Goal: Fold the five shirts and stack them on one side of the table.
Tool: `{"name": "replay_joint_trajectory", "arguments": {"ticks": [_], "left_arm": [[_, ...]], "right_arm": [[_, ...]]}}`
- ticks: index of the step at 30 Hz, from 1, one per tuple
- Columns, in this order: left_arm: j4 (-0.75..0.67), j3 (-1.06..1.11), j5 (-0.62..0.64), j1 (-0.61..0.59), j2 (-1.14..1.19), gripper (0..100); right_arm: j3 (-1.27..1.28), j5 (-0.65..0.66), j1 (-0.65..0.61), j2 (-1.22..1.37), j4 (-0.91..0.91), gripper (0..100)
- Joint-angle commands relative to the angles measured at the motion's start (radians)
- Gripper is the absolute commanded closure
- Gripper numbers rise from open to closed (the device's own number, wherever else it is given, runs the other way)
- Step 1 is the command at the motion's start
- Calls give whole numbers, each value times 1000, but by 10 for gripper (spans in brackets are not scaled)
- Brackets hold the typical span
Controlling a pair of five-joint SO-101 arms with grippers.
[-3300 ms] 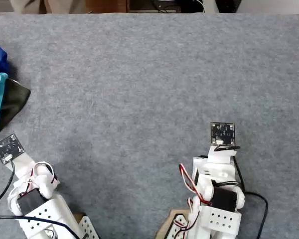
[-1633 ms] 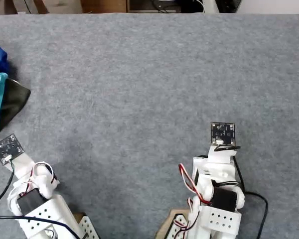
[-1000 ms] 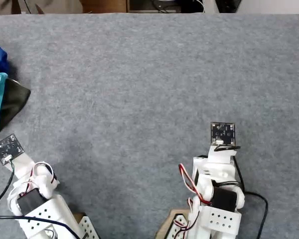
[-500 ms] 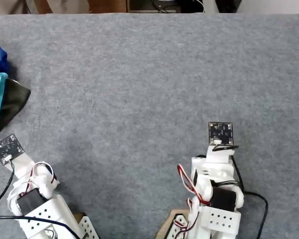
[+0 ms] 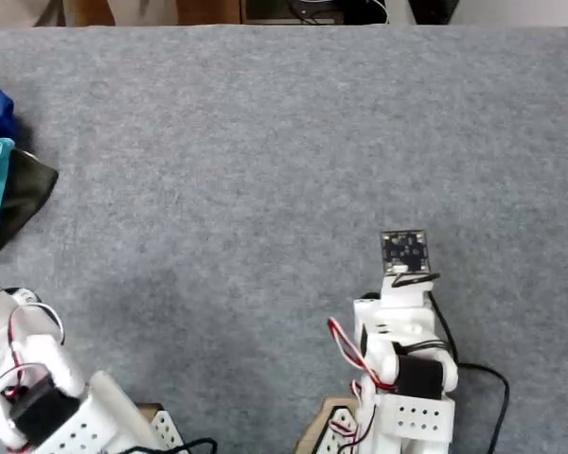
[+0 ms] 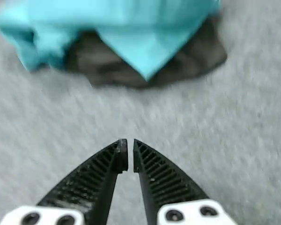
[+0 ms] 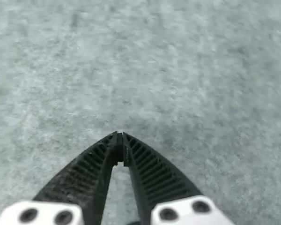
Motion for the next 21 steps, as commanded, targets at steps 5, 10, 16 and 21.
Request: {"name": "replay_joint_trajectory", "arguments": {"ticks": [5, 10, 16, 21], "left_arm": [[-196, -201, -26, -100, 8, 957], [-256, -295, -8, -161, 13, 954], [-250, -509, 78, -212, 217, 954], [-219, -770, 133, -252, 585, 954]], "right_arm": [[1, -9, -117, -102, -23, 992], [-4, -5, -111, -107, -25, 992], [-130, -5, -111, -102, -68, 993], [-262, -5, -113, -99, -152, 993]]}}
